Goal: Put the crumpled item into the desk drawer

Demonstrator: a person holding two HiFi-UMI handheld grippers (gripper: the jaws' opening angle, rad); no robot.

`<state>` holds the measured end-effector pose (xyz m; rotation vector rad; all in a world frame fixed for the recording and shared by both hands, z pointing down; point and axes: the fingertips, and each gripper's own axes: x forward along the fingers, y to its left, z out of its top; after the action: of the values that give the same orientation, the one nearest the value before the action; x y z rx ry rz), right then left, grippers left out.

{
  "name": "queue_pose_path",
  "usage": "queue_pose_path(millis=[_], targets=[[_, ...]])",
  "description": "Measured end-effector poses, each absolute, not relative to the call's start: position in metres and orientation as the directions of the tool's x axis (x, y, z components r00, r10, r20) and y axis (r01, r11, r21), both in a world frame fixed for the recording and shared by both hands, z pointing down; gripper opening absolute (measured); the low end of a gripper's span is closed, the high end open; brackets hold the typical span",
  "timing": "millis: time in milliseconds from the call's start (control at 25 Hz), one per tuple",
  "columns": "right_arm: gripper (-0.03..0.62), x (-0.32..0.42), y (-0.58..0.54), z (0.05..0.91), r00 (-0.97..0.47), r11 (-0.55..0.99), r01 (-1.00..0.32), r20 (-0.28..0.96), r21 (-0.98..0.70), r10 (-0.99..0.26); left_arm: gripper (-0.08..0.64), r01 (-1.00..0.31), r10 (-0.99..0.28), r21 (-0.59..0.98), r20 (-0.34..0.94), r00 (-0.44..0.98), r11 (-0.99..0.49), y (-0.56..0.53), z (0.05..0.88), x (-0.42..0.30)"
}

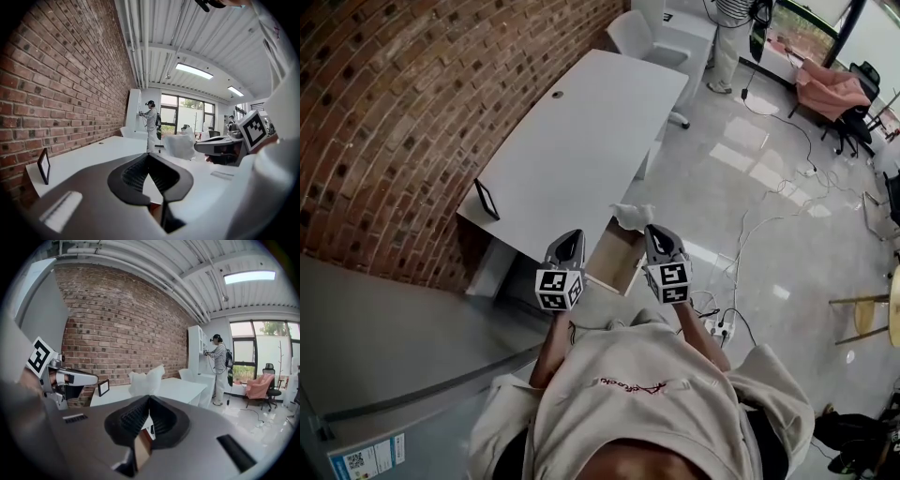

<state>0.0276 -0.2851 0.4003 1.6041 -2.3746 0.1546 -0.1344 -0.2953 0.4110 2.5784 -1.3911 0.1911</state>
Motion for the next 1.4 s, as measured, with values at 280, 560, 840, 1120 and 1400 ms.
queue_pose_path(millis=[280,560,840,1120,1400], targets=[[0.014,0.043,-0.305,0.434,-0.391,0.426,-0.904,0.341,0.031,-0.855,0.009,-0.849,-0.803,0.130,0.278,0.527,-0.512,-0.307,0.442,-0.121],[0.014,0.047,-0.339,0.469,-0.411,0.456,-0.890,0.399,0.022,-0.820,0.009,-0.858,-0.792,0.154,0.332,0.512,-0.490,-0.328,0.477,-0.119],[0.014,0.051,-0.356,0.500,-0.433,0.480,-0.877,0.426,0.005,-0.795,0.009,-0.870,-0.792,0.157,0.364,0.490,-0.467,-0.342,0.505,-0.116],[0.014,0.047,-0.339,0.553,-0.444,0.487,-0.873,0.484,-0.043,-0.754,0.009,-0.867,-0.762,0.197,0.417,0.496,-0.457,-0.318,0.553,-0.106],[0.014,0.045,-0.296,0.609,-0.449,0.487,-0.870,0.541,-0.081,-0.712,0.009,-0.845,-0.723,0.259,0.439,0.534,-0.467,-0.275,0.602,-0.084]])
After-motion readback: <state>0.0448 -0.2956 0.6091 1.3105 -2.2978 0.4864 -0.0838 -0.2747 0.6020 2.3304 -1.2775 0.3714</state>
